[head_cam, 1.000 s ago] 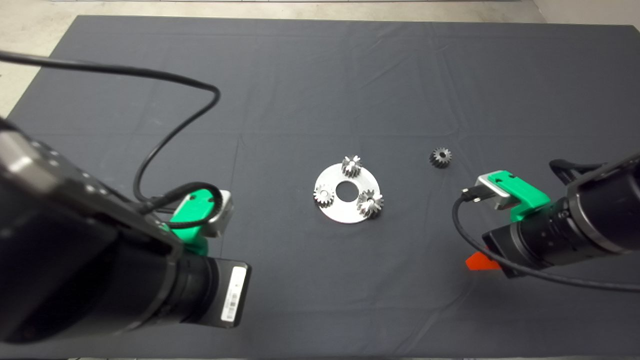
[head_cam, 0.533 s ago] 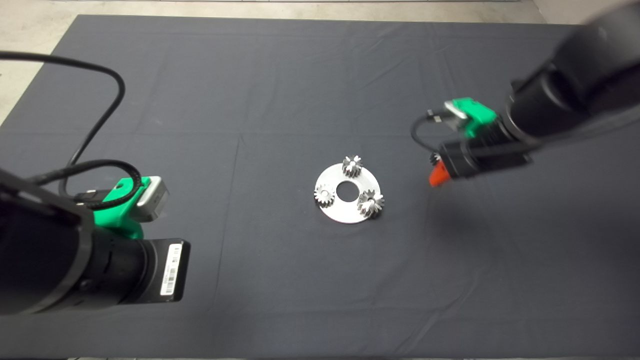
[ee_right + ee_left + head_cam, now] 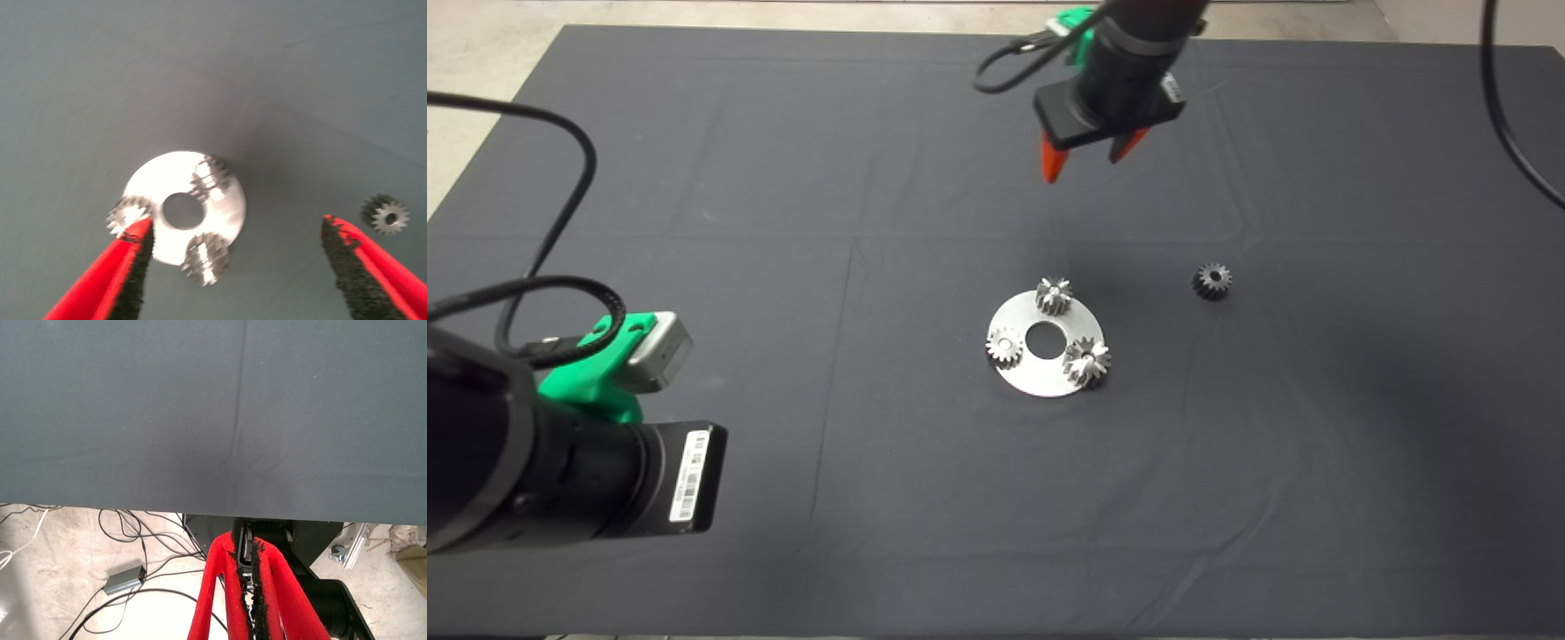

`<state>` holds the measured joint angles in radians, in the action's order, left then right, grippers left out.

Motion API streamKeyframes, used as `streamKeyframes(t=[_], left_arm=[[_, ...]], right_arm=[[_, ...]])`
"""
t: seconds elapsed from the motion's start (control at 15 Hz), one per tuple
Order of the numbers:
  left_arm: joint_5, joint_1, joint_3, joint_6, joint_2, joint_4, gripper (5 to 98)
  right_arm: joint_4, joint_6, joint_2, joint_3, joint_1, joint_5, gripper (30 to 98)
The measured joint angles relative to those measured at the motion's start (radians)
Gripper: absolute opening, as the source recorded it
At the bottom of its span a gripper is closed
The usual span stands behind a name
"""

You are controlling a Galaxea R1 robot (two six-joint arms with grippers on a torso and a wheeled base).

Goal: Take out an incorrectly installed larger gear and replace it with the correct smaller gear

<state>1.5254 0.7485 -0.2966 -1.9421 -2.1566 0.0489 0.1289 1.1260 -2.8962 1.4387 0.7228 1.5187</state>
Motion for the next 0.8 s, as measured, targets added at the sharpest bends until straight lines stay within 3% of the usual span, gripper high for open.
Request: streamKeyframes(t=[0.2,0.4,0.6,0.8], left_arm=[[0.000,0.000,0.000,0.004,0.003,0.000,5.3],[0.001,0.000,0.000,0.004,0.003,0.000,5.2],[0.001,0.000,0.000,0.004,0.003,0.000,5.3],[0.001,0.000,0.000,0.006,0.003,0.000,5.3]], right_arm=[[0.000,-0.003,0.006,-0.010,-0.024,0.009,71.8],[0.002,-0.002,0.009,-0.046,-0.143,0.011,77.5],[0.045,-0.001,0.017,-0.060,-0.251,0.009,78.0],[0.103,0.000,0.032,-0.060,-0.298,0.013,78.0]])
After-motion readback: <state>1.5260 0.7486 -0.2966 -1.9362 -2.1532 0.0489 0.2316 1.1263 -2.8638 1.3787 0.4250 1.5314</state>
